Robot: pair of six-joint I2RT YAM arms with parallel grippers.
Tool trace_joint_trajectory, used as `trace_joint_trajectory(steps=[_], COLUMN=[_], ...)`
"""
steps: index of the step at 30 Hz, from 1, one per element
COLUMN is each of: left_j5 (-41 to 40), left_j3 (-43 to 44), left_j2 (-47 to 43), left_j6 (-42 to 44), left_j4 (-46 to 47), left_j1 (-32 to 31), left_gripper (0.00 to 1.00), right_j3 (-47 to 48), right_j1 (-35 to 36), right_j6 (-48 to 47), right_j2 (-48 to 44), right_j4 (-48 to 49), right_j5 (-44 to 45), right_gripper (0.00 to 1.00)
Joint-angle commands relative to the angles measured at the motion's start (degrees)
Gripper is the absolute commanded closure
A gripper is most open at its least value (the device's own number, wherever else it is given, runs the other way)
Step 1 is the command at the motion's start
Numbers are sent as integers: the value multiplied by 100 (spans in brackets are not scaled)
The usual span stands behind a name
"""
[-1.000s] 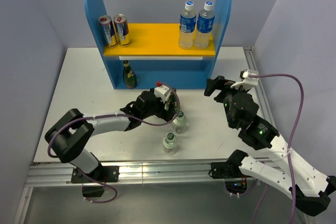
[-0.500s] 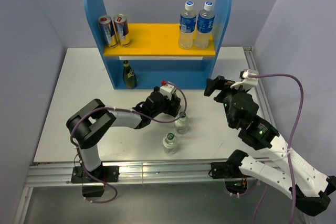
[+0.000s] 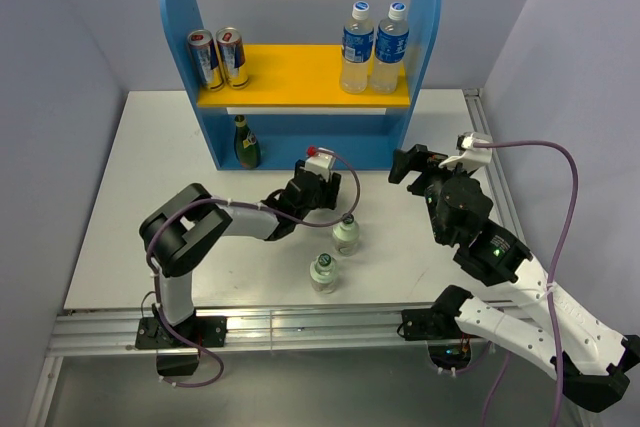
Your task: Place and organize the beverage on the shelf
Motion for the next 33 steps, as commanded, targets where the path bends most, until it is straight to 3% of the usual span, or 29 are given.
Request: trace_joint_trajectory(steps=[1, 15, 33], left_j5=[-489, 178, 143], left_j3=[282, 703, 1038], left_j2=[-288, -553, -219], left_j6=[156, 156, 200], left_j4=[222, 81, 371], left_j1=[47, 1584, 2051], left_gripper=[100, 100, 100], right_j3=[-76, -111, -120], right_j1=[33, 24, 15], right_j6=[67, 76, 76], right_j2=[-22, -14, 162], right_j4=[195, 283, 388], right_j5=[54, -61, -166], right_gripper=[2, 2, 2])
